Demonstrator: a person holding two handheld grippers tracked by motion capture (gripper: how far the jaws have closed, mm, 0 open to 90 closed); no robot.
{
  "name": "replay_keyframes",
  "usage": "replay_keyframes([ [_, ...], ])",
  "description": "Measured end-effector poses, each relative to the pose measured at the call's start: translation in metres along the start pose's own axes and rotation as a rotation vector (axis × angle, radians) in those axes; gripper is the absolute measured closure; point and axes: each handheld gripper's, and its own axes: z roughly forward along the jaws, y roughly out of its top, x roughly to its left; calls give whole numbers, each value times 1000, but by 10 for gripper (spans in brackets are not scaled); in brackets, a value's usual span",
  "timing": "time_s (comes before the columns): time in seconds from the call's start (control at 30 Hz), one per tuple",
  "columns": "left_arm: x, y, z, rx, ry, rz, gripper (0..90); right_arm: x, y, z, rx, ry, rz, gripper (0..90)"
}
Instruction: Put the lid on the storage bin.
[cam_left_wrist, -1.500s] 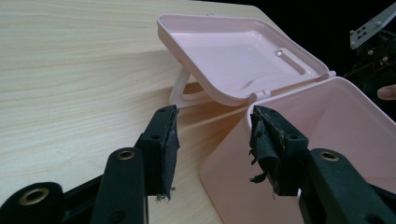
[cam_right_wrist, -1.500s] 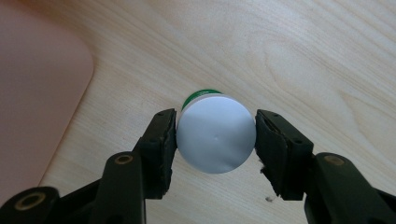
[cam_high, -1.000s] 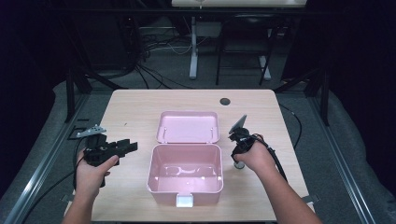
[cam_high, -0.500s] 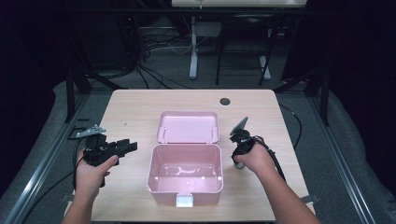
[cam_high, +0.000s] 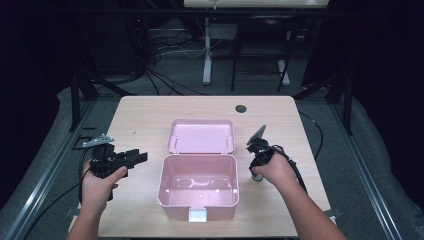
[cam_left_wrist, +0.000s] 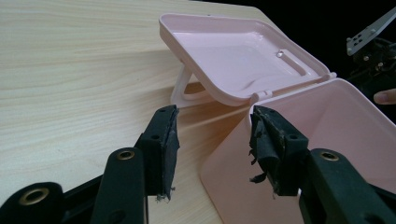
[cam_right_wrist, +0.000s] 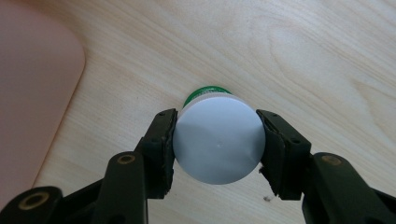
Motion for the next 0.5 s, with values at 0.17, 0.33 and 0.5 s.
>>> replay_keyframes([
  [0.17, 0, 0, 1, 4, -2, -1, 516, 0, 2, -16, 10, -3, -11, 500],
  [0.33, 0, -1, 0, 3, 0, -1, 516, 1, 3, -34, -8, -14, -20, 500],
  [0.5, 1, -1, -1, 2, -3, -3, 516, 5, 3, -51, -26, -24, -45, 500],
])
